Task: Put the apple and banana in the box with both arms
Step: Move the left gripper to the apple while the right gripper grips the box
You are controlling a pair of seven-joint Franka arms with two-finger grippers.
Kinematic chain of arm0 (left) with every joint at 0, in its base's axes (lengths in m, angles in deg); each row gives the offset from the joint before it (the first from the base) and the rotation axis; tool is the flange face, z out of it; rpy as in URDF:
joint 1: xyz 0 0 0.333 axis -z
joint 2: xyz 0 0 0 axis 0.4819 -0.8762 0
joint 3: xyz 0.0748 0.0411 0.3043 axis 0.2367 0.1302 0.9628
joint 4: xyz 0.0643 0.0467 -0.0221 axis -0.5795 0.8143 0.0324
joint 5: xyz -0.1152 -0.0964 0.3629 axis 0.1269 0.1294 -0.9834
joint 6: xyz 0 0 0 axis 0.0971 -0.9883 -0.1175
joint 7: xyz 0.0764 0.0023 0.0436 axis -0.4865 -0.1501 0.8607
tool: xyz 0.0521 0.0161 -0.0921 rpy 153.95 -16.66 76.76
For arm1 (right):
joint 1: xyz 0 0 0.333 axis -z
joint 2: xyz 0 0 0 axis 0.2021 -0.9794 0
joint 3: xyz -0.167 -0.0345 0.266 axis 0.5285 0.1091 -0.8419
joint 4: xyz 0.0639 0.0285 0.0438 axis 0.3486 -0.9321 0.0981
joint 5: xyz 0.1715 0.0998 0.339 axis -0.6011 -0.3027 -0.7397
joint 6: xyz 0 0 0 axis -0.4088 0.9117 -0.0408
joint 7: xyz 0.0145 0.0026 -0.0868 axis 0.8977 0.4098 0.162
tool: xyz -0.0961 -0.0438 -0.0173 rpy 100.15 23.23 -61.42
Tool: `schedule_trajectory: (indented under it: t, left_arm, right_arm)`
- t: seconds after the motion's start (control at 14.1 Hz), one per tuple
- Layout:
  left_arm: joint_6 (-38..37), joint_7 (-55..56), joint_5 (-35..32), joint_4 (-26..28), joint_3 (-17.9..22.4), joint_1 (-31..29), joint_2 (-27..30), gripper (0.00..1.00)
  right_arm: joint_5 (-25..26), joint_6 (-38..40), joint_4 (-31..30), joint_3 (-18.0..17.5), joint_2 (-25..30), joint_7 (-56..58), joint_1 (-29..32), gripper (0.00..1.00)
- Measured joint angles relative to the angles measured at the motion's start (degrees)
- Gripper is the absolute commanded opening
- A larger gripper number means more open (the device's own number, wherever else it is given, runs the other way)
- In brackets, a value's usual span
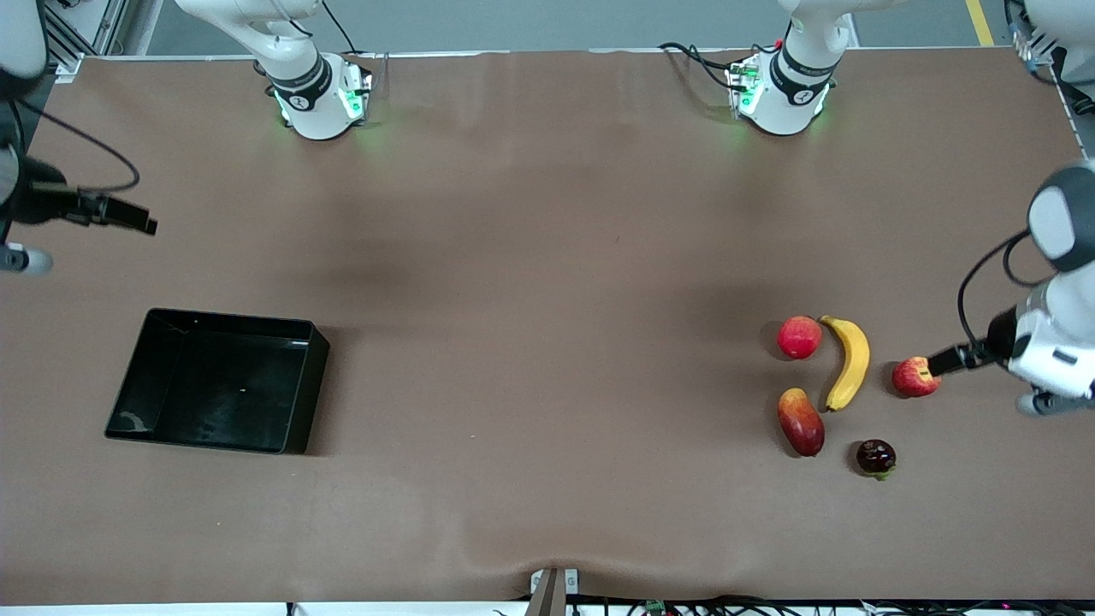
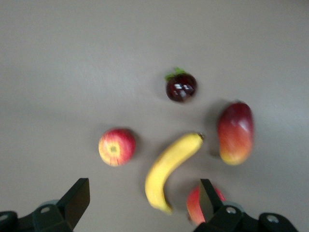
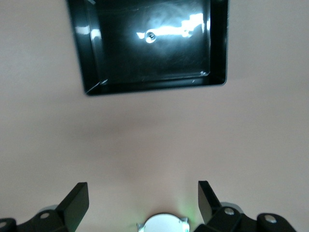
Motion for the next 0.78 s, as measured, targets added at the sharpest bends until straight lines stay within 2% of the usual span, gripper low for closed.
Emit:
schedule_trajectory:
  t: [0.28, 0.5, 0.78]
  left_arm:
    - [11.2, -6.8, 0.0, -0.1, 0.0, -4.7, -7.6, 1.0]
    - [13.1, -9.2, 0.0, -0.2, -0.3, -4.8, -11.8, 1.0]
    - [13.0, -13.8, 0.0, 1.3, -0.1, -6.2, -13.7, 1.0]
  right_arm:
    - [0.1, -10.2, -0.2, 0.3, -7.5, 4.2, 4.7, 1.0]
    - [0.2, -17.5, 1.4, 0.3, -14.5, 8.3, 7.6, 1.0]
    - [0.2, -21.8, 8.8, 0.4, -25.4, 13.7, 11.4, 1.0]
